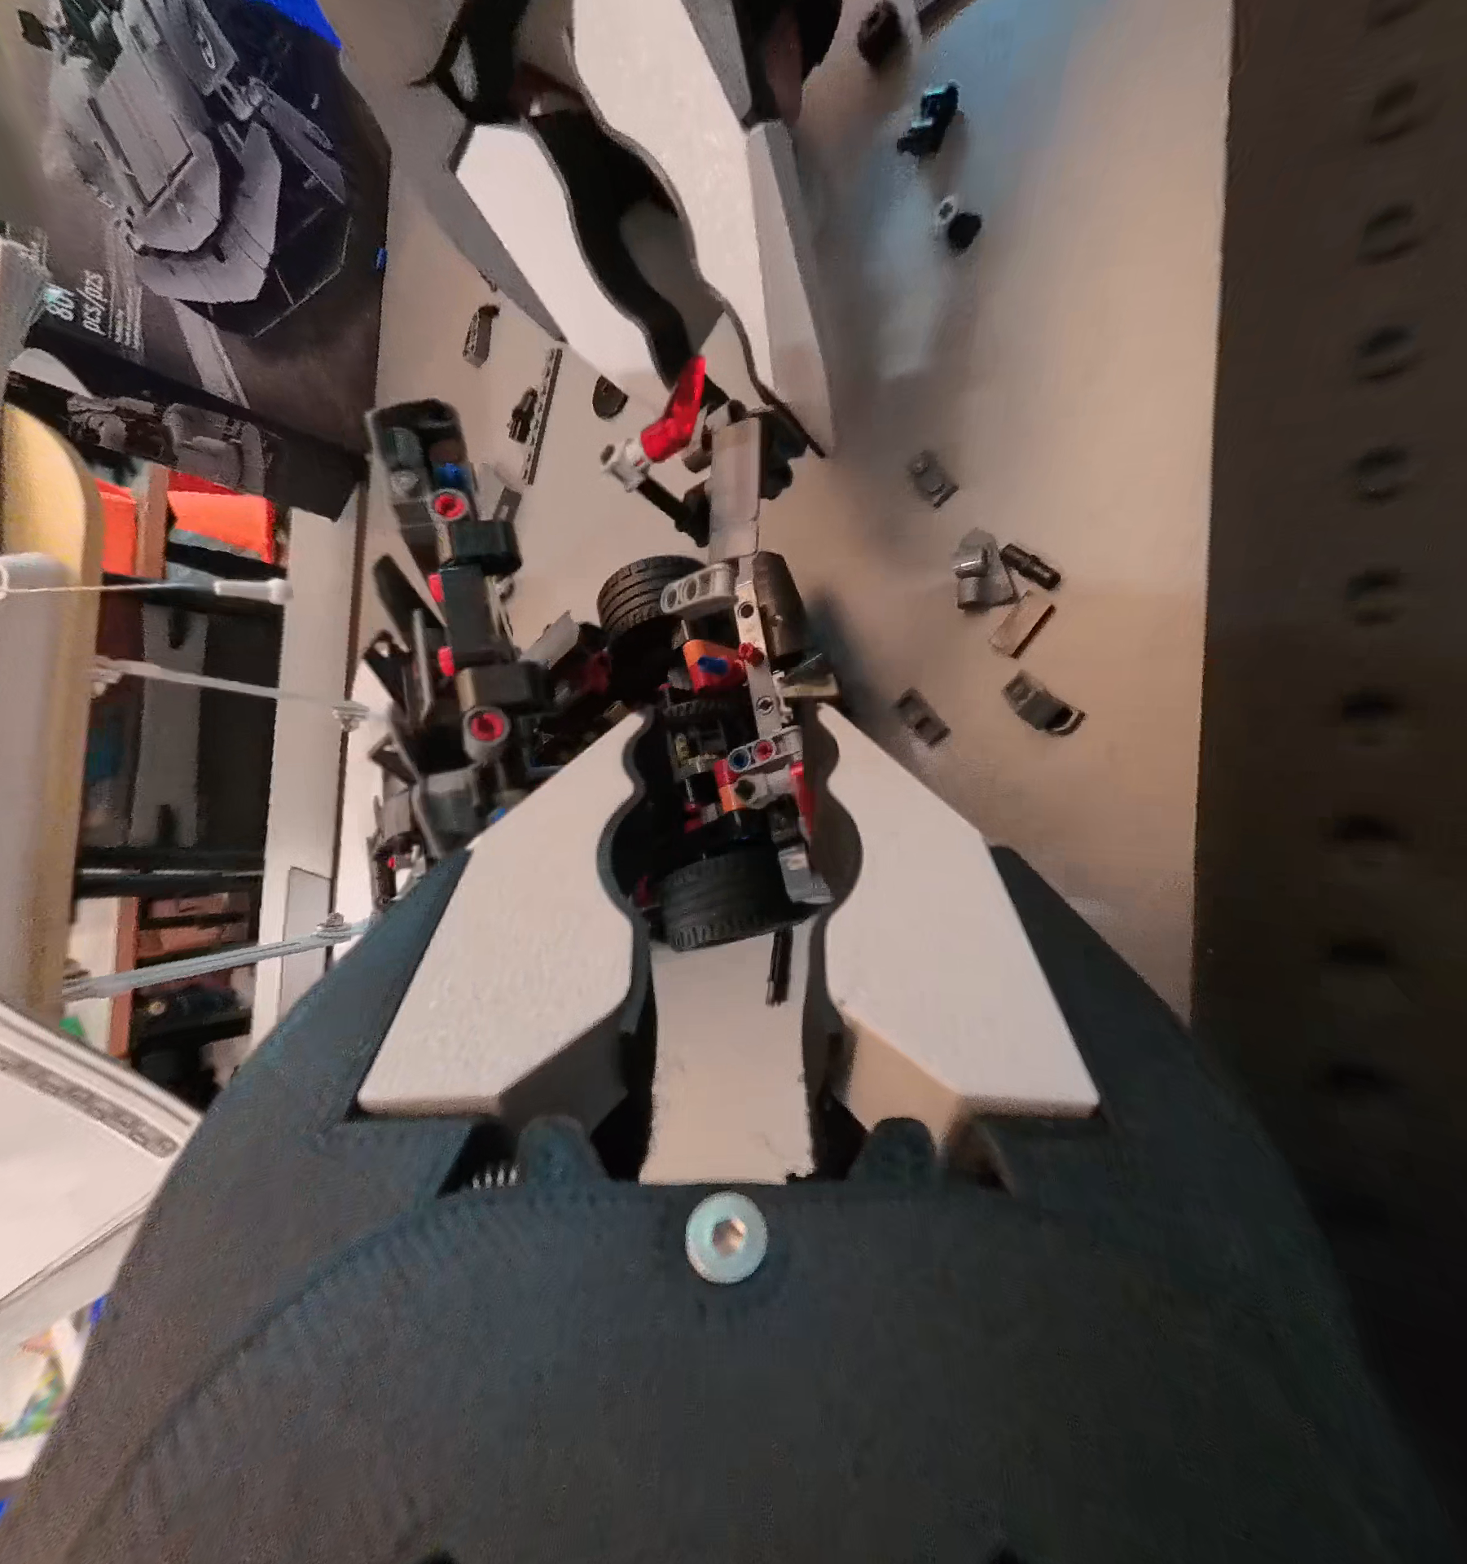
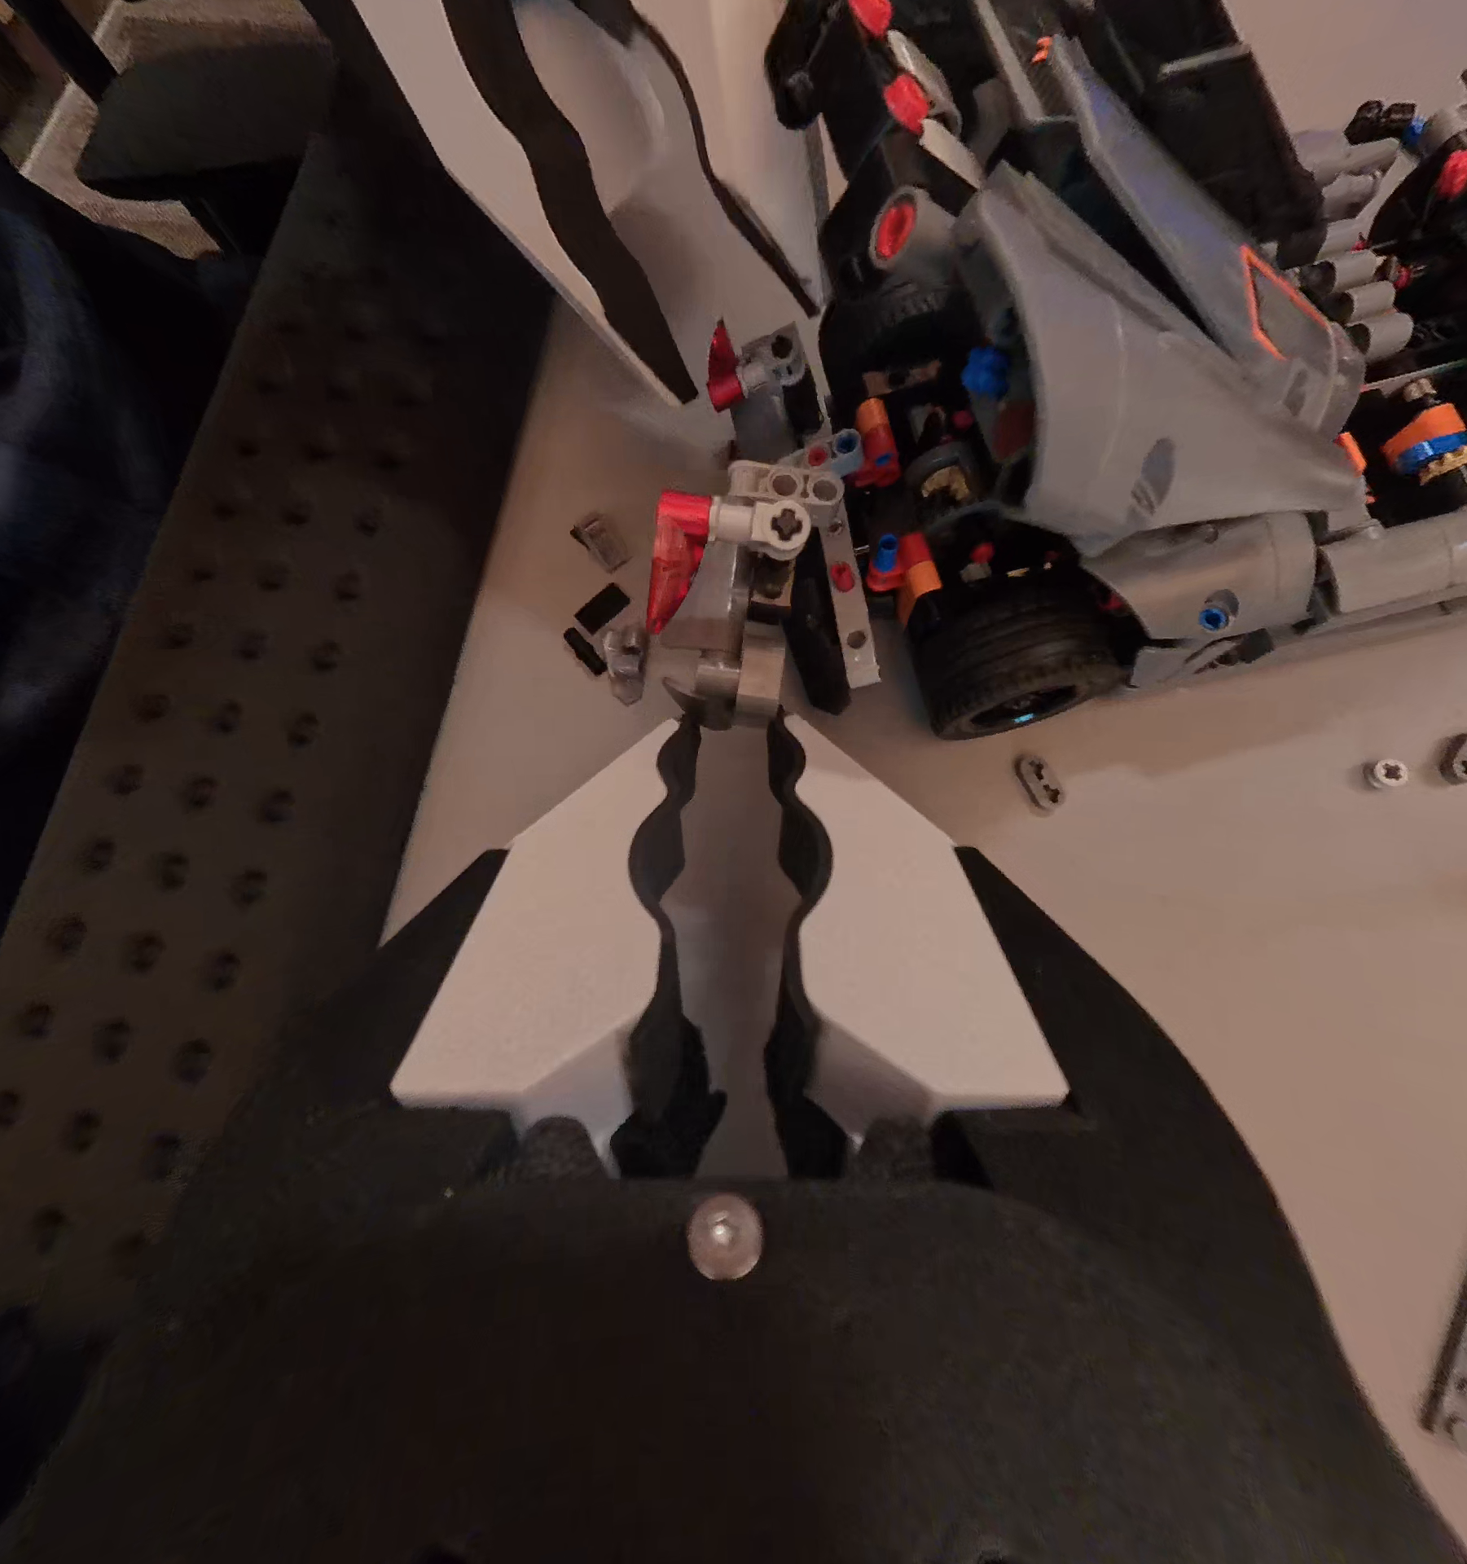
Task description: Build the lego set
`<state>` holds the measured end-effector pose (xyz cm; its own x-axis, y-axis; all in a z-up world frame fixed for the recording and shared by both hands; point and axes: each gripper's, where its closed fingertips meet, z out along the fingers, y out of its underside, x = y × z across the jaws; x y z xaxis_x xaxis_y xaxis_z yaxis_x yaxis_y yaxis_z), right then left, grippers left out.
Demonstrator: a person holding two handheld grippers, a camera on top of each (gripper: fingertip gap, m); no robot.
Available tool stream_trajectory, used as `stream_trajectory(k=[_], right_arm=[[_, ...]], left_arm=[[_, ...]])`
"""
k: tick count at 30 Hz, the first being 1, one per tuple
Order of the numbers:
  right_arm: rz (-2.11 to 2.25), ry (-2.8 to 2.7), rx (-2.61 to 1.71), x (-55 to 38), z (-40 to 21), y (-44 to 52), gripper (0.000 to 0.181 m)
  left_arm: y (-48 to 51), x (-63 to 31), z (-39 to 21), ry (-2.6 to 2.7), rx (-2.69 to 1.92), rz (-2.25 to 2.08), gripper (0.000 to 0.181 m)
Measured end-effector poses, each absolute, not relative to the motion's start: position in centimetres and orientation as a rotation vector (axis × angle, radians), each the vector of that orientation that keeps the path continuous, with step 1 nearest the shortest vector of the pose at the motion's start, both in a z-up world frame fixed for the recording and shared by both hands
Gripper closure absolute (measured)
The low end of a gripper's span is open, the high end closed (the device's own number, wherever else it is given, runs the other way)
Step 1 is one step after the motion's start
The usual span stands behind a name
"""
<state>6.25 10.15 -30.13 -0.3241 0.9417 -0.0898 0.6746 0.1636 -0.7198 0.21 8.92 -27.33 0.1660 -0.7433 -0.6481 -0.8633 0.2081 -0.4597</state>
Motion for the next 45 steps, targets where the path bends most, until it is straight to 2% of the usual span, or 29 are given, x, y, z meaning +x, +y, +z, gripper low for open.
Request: stream_trajectory(k=[9,12,28,31,32,36,43,45], right_arm=[[0.789,-2.273,-1.494,6.7,-30.9,11.6,0.167],[0.731,-2.329,-1.485,6.7,-31.5,12.3,0.167],[0.717,-2.378,-1.437,6.0,-32.4,13.3,0.167],[0.687,-2.383,-1.418,5.9,-32.4,13.3,0.168],[0.672,-2.386,-1.401,5.9,-32.4,13.2,0.181],[0.639,-2.390,-1.353,5.7,-32.5,13.1,0.181],[0.651,-2.384,-1.393,6.3,-32.6,12.9,0.181],[0.640,-2.373,-1.403,6.5,-32.4,13.0,0.176]], left_arm=[[8.3,0.0,-29.4,1.685,-1.620,0.144,0.138],[8.5,0.2,-29.4,1.669,-1.609,0.132,0.141],[9.8,0.8,-31.0,1.631,-1.666,0.155,0.126],[10.0,0.6,-31.6,1.648,-1.683,0.185,0.128],[10.0,0.6,-31.8,1.649,-1.696,0.182,0.131],[10.1,0.4,-32.1,1.636,-1.734,0.153,0.137],[10.2,0.2,-32.2,1.612,-1.761,0.123,0.137],[10.3,0.2,-32.2,1.609,-1.761,0.127,0.138]])
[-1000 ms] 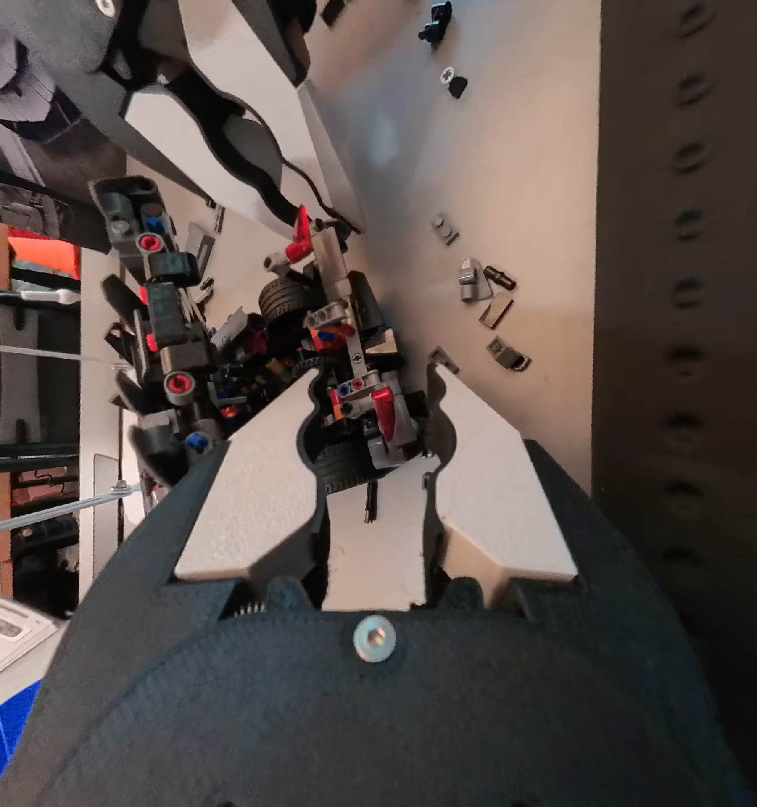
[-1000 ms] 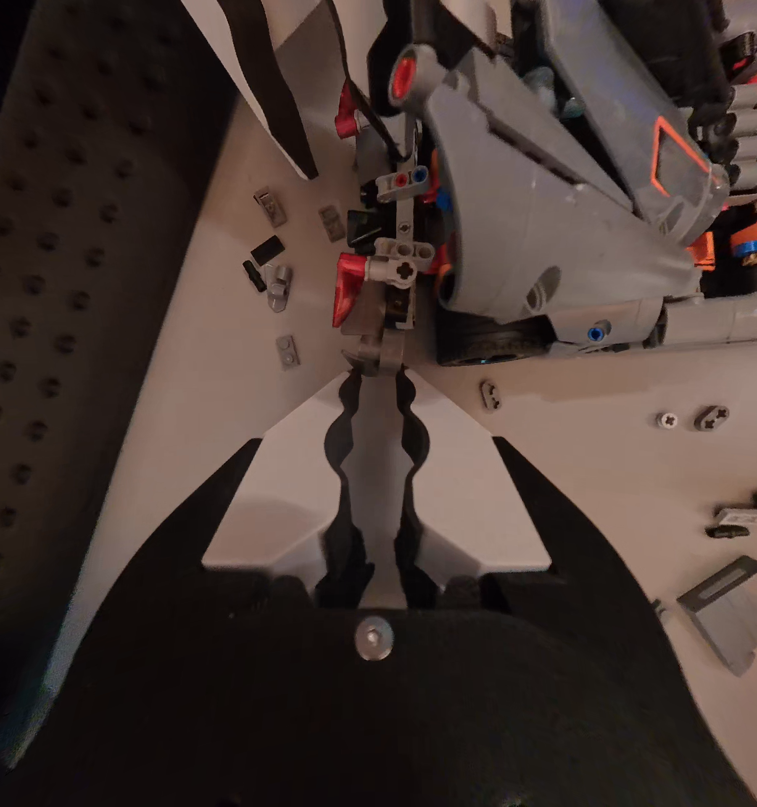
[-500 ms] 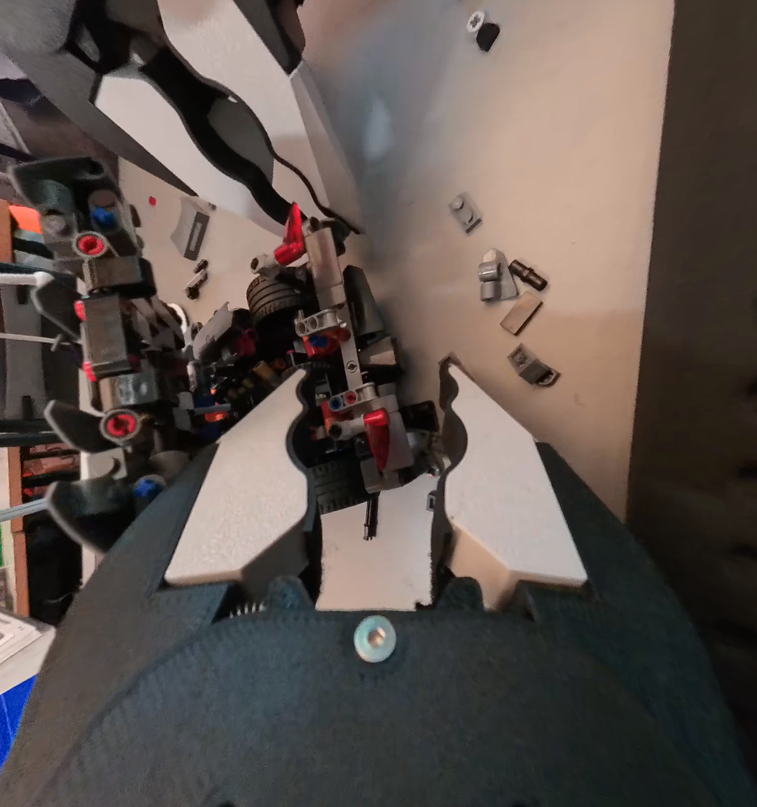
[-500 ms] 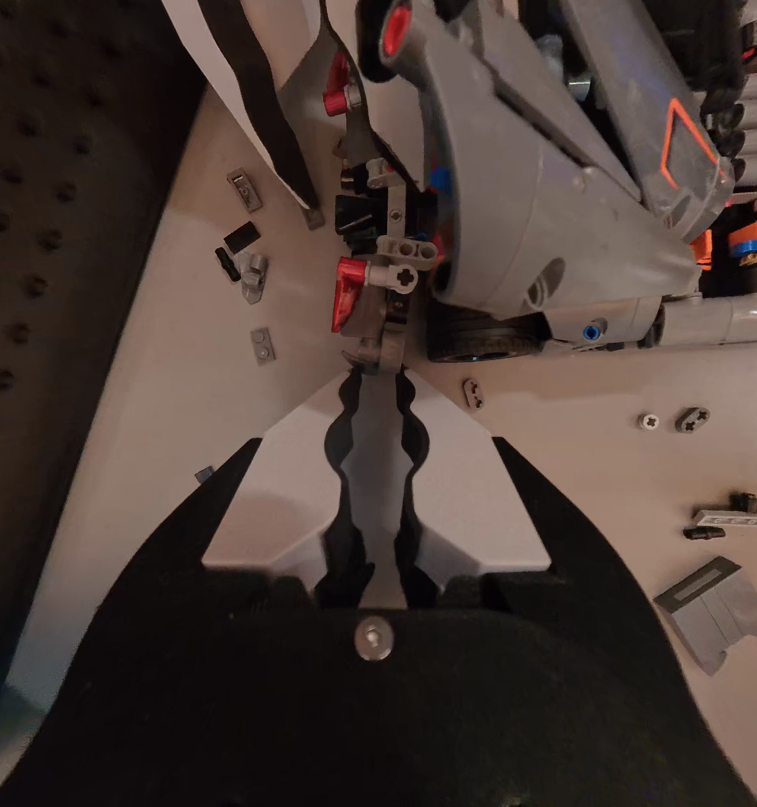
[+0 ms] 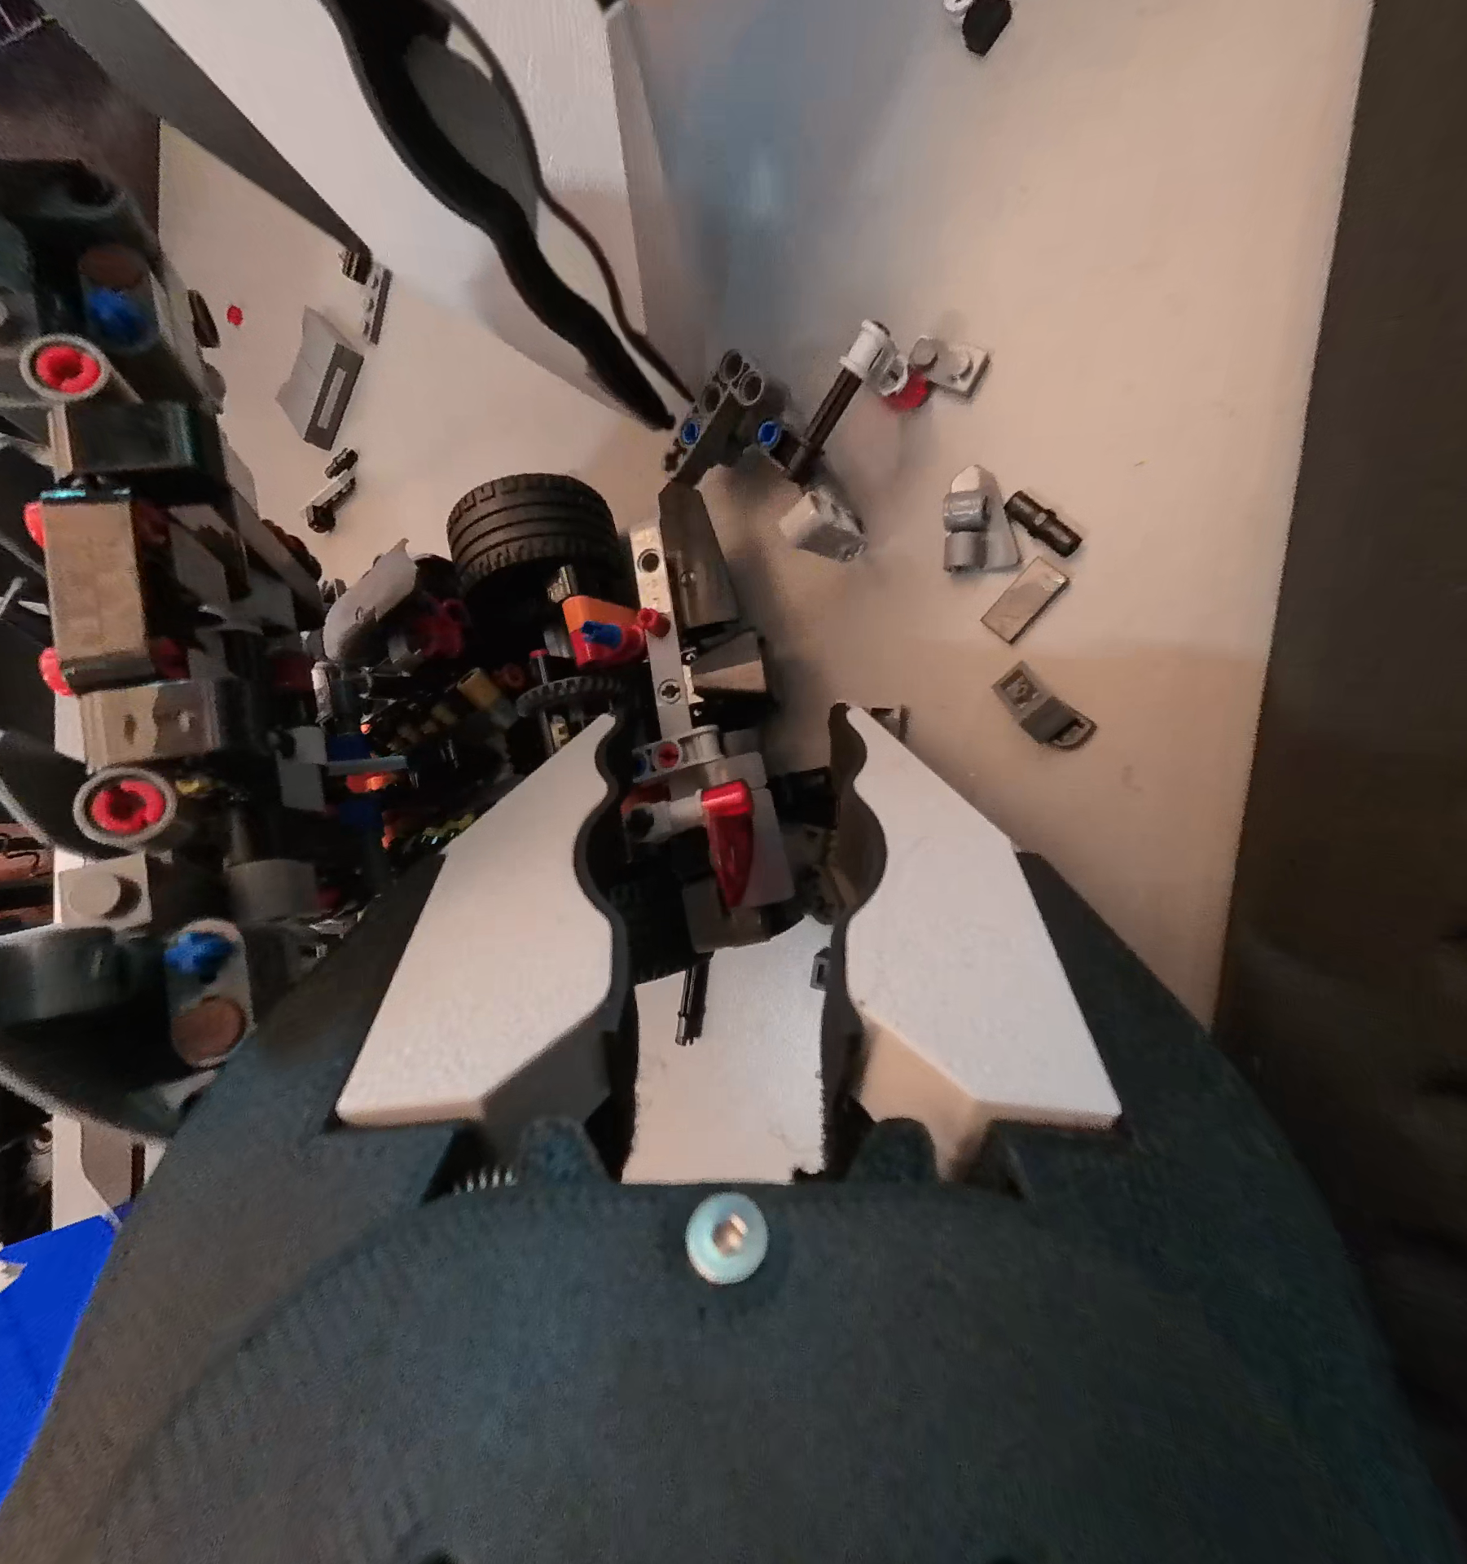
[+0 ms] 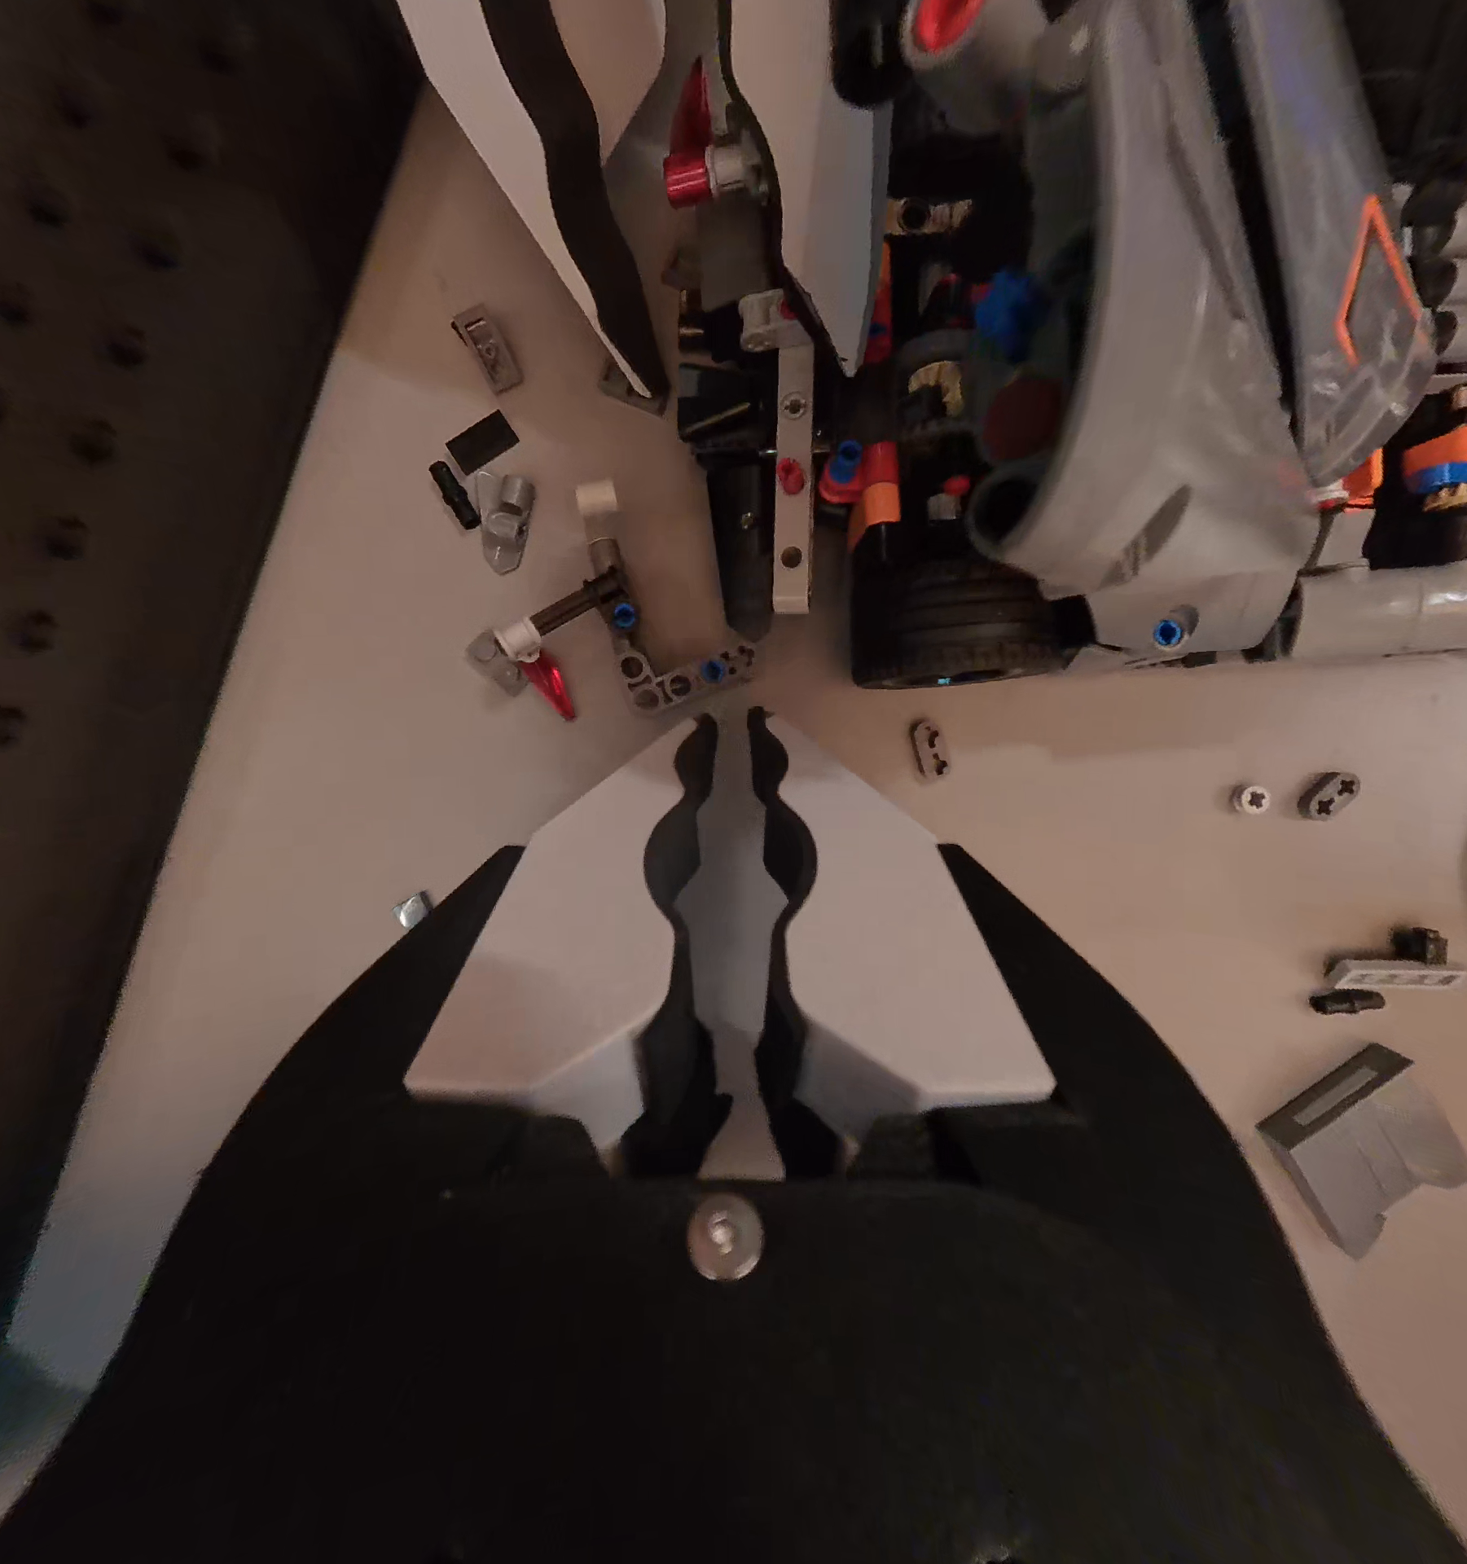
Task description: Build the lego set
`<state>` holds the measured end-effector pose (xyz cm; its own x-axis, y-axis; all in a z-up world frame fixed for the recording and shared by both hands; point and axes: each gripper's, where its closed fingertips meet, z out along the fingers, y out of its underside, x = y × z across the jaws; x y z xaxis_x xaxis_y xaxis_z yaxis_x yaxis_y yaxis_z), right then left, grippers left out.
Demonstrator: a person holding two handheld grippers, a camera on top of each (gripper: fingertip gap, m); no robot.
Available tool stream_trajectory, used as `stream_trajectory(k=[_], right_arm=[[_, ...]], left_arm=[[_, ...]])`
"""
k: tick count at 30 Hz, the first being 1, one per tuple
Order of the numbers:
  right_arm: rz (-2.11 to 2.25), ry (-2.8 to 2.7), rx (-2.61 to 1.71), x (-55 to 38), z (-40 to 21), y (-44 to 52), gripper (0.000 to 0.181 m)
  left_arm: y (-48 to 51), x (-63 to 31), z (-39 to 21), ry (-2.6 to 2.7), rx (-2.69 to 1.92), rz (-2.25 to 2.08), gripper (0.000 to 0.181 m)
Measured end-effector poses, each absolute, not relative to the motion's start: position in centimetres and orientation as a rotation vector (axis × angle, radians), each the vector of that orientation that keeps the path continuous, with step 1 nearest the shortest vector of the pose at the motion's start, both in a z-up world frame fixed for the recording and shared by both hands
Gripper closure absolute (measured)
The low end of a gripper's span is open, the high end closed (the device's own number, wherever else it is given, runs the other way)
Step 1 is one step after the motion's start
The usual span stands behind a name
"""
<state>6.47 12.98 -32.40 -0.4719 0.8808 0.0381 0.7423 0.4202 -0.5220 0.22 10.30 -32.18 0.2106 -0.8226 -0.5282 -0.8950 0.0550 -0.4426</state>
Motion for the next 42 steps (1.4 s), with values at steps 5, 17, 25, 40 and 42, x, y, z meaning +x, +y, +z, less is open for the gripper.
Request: stream_trajectory(k=[5,17,25,40,42], right_arm=[[0.723,-2.349,-1.359,6.8,-31.3,11.9,0.166],[0.737,-2.385,-1.276,5.5,-32.4,9.9,0.158],[0.799,-2.338,-1.339,5.9,-32.3,10.8,0.159],[1.026,-2.226,-1.463,6.0,-31.6,11.3,0.169],[1.061,-2.211,-1.518,6.1,-31.6,11.4,0.166]], left_arm=[[10.4,0.3,-31.6,1.603,-1.721,0.151,0.143],[10.7,-0.3,-32.3,1.591,-1.800,0.136,0.137],[10.6,-0.4,-32.1,1.613,-1.755,0.152,0.148],[10.3,-0.7,-31.8,1.573,-1.804,0.098,0.149],[10.4,-0.8,-31.8,1.545,-1.831,0.097,0.150]])
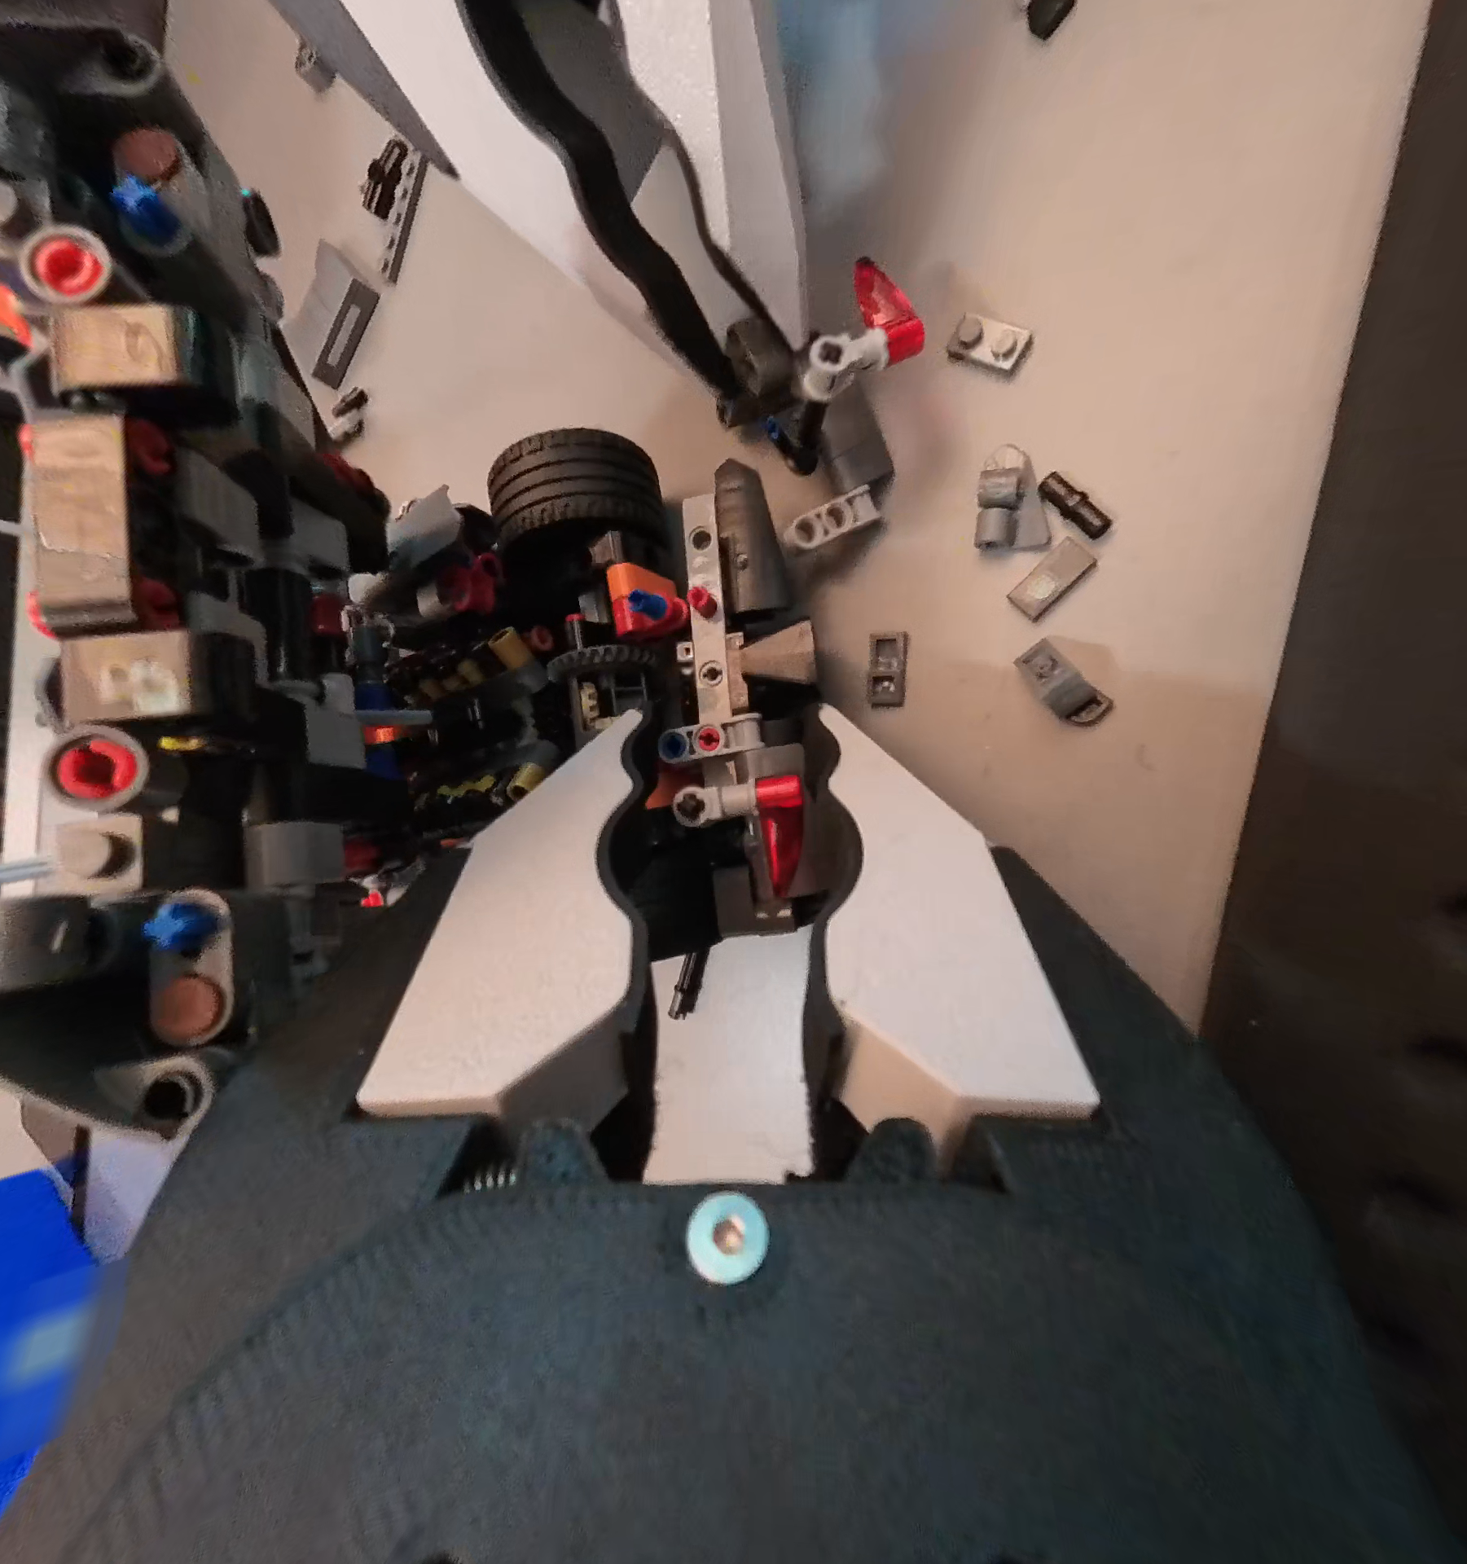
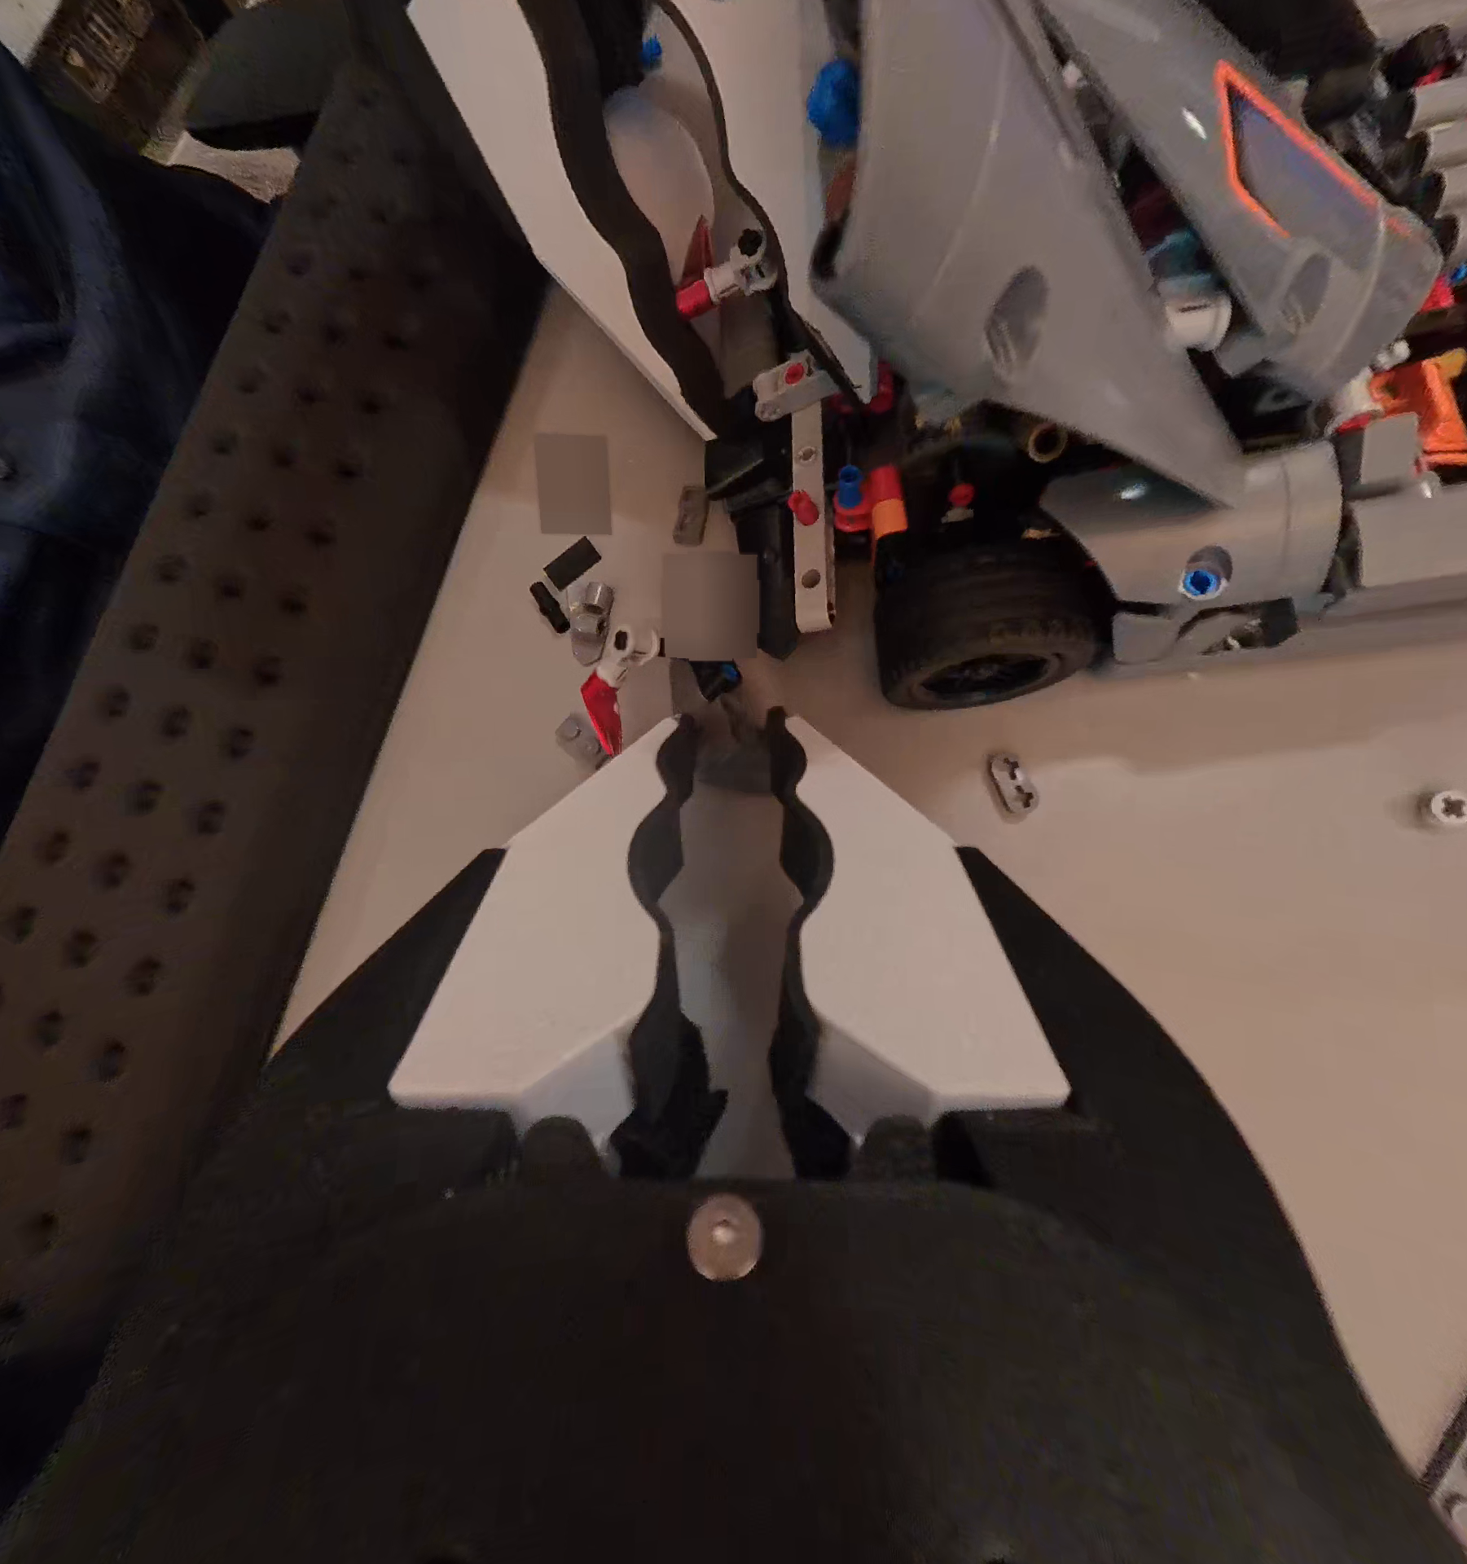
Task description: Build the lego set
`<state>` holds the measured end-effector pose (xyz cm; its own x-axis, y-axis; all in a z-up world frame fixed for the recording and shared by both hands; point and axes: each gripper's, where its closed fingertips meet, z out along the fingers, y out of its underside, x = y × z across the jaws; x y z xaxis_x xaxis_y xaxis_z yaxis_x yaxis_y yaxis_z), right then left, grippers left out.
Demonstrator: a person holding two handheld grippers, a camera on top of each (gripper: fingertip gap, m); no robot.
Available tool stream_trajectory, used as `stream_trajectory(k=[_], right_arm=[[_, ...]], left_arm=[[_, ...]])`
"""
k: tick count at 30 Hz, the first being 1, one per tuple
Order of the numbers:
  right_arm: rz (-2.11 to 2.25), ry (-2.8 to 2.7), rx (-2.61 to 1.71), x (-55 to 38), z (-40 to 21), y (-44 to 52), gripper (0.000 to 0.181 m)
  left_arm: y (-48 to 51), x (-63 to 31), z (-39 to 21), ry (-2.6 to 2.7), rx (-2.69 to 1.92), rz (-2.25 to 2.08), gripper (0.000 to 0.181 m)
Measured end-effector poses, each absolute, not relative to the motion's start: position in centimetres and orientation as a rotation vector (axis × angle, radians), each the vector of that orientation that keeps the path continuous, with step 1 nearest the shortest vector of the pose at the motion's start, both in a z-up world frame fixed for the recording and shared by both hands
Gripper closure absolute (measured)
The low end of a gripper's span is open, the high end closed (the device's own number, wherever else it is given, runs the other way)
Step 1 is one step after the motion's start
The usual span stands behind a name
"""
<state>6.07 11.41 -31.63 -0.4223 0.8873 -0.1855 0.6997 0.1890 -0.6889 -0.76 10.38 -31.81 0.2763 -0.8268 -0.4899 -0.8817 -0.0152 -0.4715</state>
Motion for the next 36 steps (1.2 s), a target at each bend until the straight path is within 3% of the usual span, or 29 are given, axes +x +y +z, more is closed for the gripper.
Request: stream_trajectory(k=[9,17,36], right_arm=[[0.912,-2.267,-1.320,6.1,-31.2,11.0,0.151],[0.756,-2.341,-1.281,6.3,-33.2,11.3,0.175],[1.150,-2.099,-1.581,4.0,-30.2,11.6,0.176]], left_arm=[[10.3,-0.8,-31.6,1.512,-1.863,0.099,0.148],[10.3,0.0,-31.1,1.531,-1.785,0.143,0.138],[11.0,0.3,-30.4,1.519,-1.758,0.167,0.133]])
